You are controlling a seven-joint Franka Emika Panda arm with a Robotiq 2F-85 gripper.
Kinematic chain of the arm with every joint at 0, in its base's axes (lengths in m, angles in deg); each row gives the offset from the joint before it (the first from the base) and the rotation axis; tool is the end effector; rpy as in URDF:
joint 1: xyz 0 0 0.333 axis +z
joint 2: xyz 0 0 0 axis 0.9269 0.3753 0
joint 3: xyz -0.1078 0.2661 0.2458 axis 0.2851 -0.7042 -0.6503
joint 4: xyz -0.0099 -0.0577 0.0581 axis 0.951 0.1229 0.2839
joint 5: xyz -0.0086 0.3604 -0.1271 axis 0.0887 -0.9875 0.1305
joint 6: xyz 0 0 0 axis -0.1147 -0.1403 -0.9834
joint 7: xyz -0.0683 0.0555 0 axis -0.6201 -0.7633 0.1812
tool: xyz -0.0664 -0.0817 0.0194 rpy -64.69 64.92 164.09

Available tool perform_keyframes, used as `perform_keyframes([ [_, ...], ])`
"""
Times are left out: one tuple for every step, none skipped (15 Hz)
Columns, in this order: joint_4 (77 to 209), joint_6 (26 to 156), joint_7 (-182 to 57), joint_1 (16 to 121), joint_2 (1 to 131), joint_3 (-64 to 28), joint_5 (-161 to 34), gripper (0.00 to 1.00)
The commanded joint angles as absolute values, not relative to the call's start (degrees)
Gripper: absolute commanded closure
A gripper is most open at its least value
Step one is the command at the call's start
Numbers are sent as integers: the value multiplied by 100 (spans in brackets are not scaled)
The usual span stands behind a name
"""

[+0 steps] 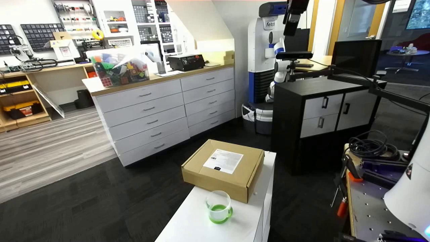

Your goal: Put the marker in the cup

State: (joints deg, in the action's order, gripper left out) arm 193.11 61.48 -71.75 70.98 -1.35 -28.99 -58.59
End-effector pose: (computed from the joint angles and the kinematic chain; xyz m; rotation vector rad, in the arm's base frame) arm 0.2422 0.0491 0.6224 2.8820 0.3515 0.3440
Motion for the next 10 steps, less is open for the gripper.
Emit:
perform_keyframes([
  [19298, 6129, -7110, 7201, -119, -2834, -5793, 0],
  [19305, 6185, -7132, 7214, -66, -2833, -5792, 0],
  [19312, 6228, -7145, 7226, -36, -2836, -5791, 0],
  [19324, 6297, -7168, 7253, 17, -2841, -5799, 0],
  [19338, 6361, -7207, 7292, 53, -2833, -5816, 0],
  [19386, 6504, -7240, 7340, 97, -2853, -5796, 0],
  [19418, 6638, -7295, 7415, 160, -2841, -5825, 0],
  [19474, 6825, -7340, 7496, 237, -2847, -5848, 0],
  [19509, 6972, -7378, 7556, 314, -2856, -5858, 0],
  [19565, 7170, -7438, 7650, 416, -2873, -5879, 0],
])
